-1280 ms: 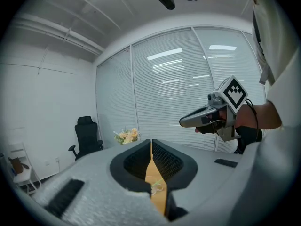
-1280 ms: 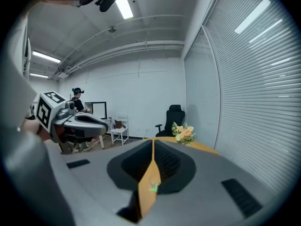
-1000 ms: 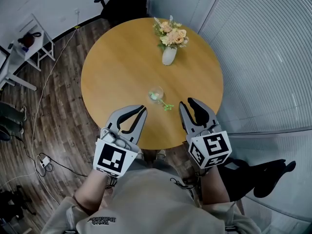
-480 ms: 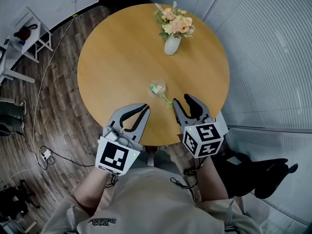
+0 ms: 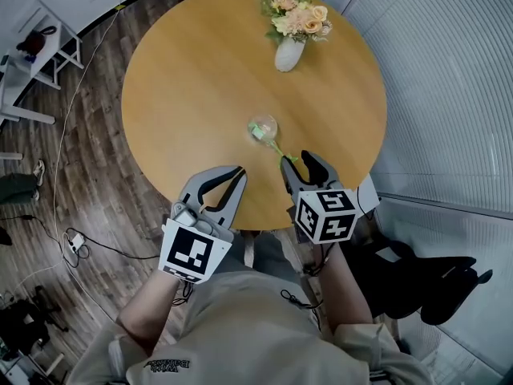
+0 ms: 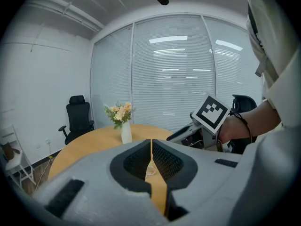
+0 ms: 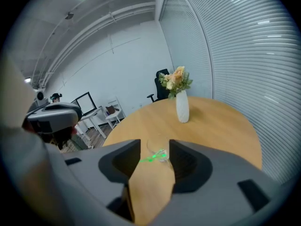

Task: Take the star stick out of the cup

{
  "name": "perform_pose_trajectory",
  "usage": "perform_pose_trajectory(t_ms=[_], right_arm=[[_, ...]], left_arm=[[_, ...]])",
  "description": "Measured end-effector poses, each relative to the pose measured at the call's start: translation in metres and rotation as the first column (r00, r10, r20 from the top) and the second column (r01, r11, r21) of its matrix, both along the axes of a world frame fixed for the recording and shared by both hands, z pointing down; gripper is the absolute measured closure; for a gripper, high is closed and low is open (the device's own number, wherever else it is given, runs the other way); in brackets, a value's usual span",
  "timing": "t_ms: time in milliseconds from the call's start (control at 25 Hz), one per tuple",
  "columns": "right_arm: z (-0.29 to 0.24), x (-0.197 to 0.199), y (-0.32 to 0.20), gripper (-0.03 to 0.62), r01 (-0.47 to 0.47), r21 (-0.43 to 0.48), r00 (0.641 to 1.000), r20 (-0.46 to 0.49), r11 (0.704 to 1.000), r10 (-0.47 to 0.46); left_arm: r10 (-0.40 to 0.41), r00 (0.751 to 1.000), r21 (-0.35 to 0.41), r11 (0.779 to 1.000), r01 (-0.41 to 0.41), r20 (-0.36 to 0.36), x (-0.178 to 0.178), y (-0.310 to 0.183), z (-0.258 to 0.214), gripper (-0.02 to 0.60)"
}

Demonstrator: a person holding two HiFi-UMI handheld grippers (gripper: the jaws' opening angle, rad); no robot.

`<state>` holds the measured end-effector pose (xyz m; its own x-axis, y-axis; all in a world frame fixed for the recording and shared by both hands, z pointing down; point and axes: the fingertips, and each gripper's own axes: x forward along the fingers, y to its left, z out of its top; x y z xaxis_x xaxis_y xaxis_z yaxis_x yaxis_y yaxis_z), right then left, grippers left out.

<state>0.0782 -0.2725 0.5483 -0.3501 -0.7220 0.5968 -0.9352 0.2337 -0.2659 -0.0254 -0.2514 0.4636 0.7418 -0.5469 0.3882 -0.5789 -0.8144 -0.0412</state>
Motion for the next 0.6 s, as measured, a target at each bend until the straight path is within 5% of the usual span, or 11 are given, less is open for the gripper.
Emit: perform_pose_trajectory(t_ms=[240, 600], right_arm=[[0.021, -0.006, 0.001, 0.416, -0.042, -0.067, 0.995, 0.09, 0.997, 0.048], [0.033, -0.004, 0.004, 0.441, -0.056, -0.09, 0.994, 0.09, 0.994, 0.064]], left_arm=[[-0.016, 1.0, -0.043, 0.999, 0.016, 0.005, -0.005, 0.002, 0.014, 0.551], [-0.017, 1.0, -0.05, 0.999, 0.018, 0.014, -0.01, 0.001, 0.024, 0.551]])
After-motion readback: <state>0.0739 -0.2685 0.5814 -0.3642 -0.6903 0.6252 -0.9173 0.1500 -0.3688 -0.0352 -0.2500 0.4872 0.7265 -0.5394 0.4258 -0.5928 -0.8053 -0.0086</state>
